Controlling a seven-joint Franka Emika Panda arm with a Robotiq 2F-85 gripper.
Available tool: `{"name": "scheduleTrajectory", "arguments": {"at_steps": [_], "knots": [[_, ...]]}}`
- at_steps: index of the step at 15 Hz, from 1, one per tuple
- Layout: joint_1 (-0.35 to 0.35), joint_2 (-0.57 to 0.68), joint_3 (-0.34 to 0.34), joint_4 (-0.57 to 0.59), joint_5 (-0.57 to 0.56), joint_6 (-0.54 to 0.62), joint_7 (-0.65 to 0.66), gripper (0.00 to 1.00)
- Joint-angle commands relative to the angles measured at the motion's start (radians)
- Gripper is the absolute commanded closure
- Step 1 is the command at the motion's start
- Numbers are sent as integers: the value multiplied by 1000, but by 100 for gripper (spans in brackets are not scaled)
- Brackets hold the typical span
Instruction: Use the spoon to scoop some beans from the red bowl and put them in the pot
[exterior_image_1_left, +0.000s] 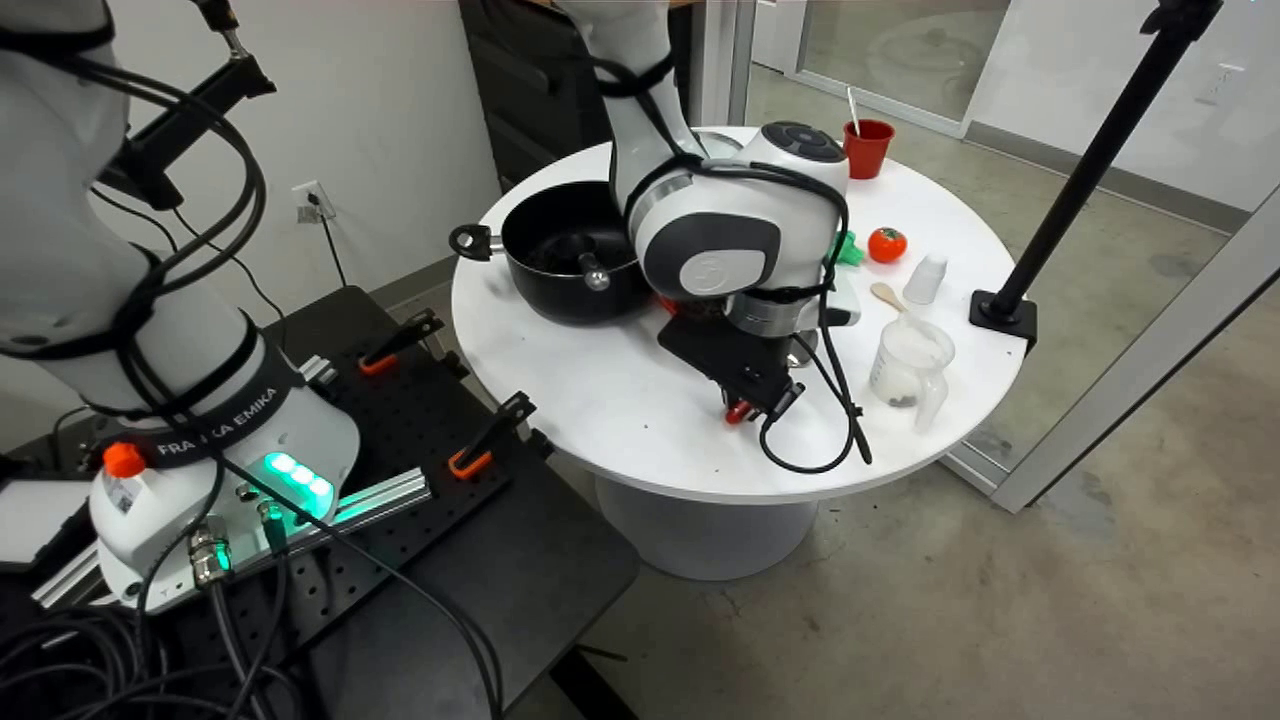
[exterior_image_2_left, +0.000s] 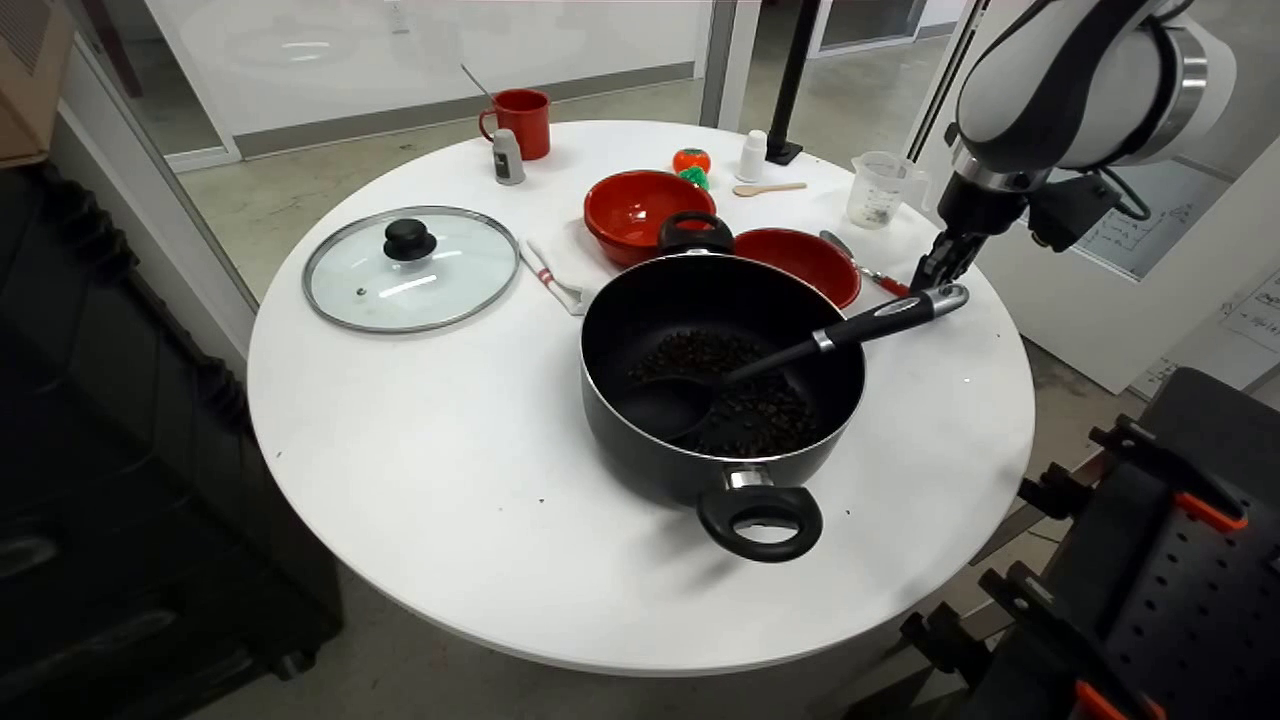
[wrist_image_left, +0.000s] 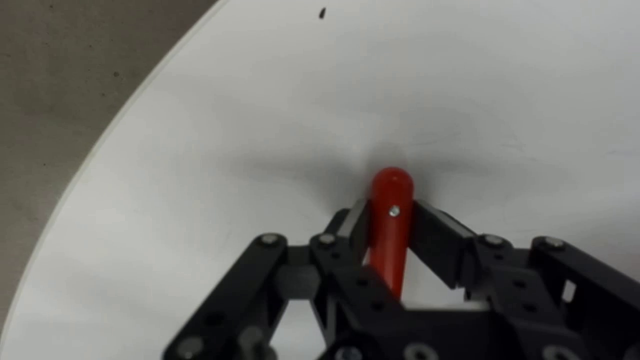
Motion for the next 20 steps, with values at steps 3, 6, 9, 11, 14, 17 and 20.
{"name": "scheduleTrajectory", "arguments": {"at_steps": [3, 6, 9, 11, 14, 17, 20], "knots": [[-13, -123, 6, -92, 0, -7, 50, 94], [-13, -172, 7, -115, 6, -12, 59, 94], [-4, -209, 4, -120, 15, -44, 70, 94], [2, -225, 7, -103, 29, -89, 77, 94], [21, -254, 4, -72, 43, -170, 80, 94], [39, -287, 5, -43, 60, -258, 58, 94], [70, -318, -4, -10, 52, -393, 13, 94]]}}
